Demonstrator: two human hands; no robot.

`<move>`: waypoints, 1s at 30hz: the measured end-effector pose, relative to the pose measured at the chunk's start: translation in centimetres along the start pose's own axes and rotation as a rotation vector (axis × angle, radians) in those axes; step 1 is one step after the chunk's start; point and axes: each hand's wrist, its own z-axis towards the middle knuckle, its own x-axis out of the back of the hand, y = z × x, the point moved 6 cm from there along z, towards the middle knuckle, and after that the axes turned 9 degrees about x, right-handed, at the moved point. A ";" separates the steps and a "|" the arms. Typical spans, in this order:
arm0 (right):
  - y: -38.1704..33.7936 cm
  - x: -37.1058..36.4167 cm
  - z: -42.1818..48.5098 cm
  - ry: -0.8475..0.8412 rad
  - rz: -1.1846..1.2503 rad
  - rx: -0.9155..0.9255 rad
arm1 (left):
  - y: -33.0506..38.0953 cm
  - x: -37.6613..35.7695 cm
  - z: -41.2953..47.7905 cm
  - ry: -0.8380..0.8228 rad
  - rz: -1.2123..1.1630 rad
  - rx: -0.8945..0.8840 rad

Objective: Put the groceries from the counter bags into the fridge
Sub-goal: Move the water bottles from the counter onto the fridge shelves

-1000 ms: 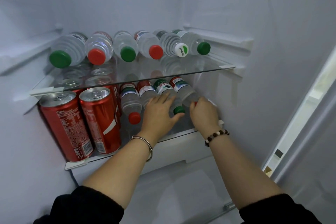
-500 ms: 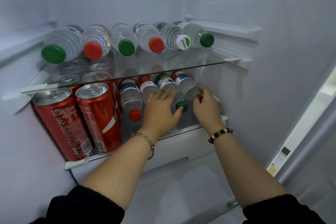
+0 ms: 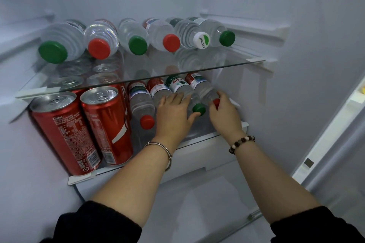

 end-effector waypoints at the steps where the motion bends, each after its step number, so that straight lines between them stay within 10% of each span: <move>1: 0.0 0.1 0.0 -0.008 0.013 -0.010 | 0.0 0.0 0.0 0.000 -0.003 -0.004; 14: -0.8 3.1 -6.5 0.157 0.137 -0.053 | 4.1 2.7 -2.8 0.011 -0.101 -0.252; 30: 8.6 14.3 -34.2 0.259 -0.273 -0.464 | 19.7 -3.3 -24.8 -0.388 -0.611 -0.574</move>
